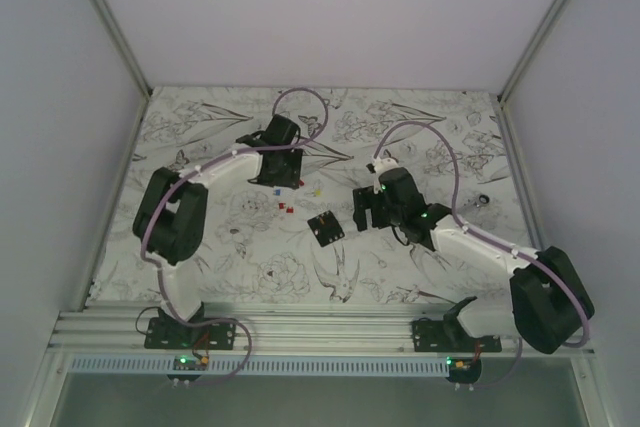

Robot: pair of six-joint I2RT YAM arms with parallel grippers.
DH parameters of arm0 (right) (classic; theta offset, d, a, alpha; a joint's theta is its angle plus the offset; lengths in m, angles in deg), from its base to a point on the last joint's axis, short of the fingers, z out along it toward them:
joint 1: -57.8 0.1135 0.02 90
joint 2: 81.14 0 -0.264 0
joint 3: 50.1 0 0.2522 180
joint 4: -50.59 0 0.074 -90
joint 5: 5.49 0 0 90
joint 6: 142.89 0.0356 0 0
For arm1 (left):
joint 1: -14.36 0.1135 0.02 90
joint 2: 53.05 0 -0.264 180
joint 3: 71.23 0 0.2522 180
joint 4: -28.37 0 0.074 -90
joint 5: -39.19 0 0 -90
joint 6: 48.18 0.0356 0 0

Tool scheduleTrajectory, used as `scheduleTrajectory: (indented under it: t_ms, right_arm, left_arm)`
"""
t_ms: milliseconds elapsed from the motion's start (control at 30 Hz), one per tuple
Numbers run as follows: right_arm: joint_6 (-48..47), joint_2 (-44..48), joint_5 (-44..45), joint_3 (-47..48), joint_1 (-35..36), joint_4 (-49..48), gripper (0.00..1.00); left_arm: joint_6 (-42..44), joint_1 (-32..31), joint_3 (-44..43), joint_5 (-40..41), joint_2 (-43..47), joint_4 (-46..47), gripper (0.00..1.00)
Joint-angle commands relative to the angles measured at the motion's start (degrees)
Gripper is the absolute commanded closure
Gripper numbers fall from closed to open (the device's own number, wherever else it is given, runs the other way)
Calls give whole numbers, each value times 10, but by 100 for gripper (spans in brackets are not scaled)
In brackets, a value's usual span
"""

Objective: Snap on the fuse box
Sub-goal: Pick up the fuse from the center of the board.

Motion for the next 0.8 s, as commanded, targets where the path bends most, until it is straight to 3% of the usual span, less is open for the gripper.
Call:
scheduleTrajectory:
  t_ms: [0,300,467,767]
  right_arm:
    - [-8,14,-4,1,-7,-57,13]
    - [-12,-3,-13,4,-9,-55,11]
    - [-11,-8,-13,6,-10,-52,10]
    - [-9,-16,-18,11,-9,-44,9]
  left_arm:
    - [56,18,-55,-42,-61,4,40]
    - [69,38,-88,-83,-121,3,46]
    - [60,39,-57,-100,-99,2,51]
    - [36,39,3,-107,-51,-3,51]
